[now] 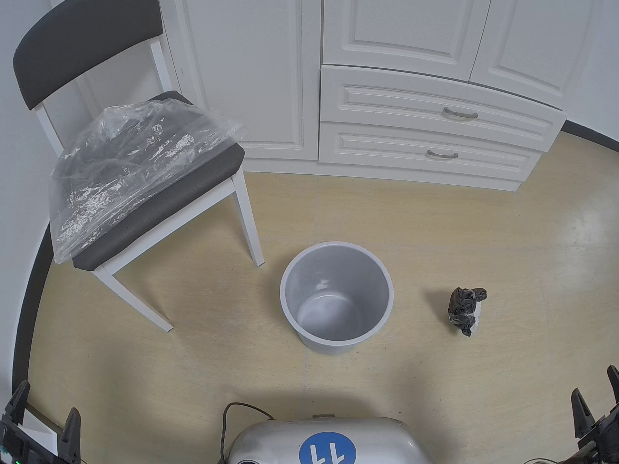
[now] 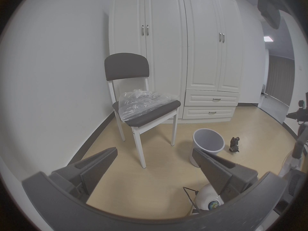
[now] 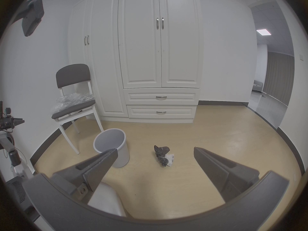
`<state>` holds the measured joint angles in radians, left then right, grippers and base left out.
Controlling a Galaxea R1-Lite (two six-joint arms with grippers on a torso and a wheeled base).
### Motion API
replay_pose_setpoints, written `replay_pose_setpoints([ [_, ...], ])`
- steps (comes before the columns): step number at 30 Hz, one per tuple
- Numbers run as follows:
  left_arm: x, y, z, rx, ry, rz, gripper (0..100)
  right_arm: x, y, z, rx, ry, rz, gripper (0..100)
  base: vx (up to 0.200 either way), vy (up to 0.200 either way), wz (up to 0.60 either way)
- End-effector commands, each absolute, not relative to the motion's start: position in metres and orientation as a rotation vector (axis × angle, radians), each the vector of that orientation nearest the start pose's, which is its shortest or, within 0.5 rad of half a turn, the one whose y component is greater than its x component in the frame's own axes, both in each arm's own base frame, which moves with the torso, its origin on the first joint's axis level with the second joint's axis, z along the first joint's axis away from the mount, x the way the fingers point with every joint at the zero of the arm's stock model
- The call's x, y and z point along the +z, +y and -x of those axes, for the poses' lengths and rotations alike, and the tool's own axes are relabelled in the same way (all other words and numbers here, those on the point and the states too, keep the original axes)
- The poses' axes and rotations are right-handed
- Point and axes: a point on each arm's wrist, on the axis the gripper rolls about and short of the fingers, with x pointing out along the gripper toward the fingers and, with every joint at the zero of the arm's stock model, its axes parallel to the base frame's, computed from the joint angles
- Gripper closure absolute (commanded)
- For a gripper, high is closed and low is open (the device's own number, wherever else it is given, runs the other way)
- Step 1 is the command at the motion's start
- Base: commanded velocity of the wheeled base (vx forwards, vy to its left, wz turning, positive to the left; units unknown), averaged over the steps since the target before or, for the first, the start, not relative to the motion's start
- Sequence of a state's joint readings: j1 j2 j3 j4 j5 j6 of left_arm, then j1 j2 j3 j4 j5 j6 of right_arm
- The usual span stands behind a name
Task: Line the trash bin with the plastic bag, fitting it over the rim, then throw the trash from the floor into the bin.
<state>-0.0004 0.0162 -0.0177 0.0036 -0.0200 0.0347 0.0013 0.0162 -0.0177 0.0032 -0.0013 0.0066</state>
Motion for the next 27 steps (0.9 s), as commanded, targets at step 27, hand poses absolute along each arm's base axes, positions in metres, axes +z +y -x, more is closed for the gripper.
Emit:
replay_pose_setpoints([
  [27, 0.0753, -0.0002, 0.0228, -0.011, 0.001, -0.037, 0, 0.0754, 0.0005, 0.0229, 0.018, 0.002, 0.063, 0, 0.0, 0.0, 0.0],
])
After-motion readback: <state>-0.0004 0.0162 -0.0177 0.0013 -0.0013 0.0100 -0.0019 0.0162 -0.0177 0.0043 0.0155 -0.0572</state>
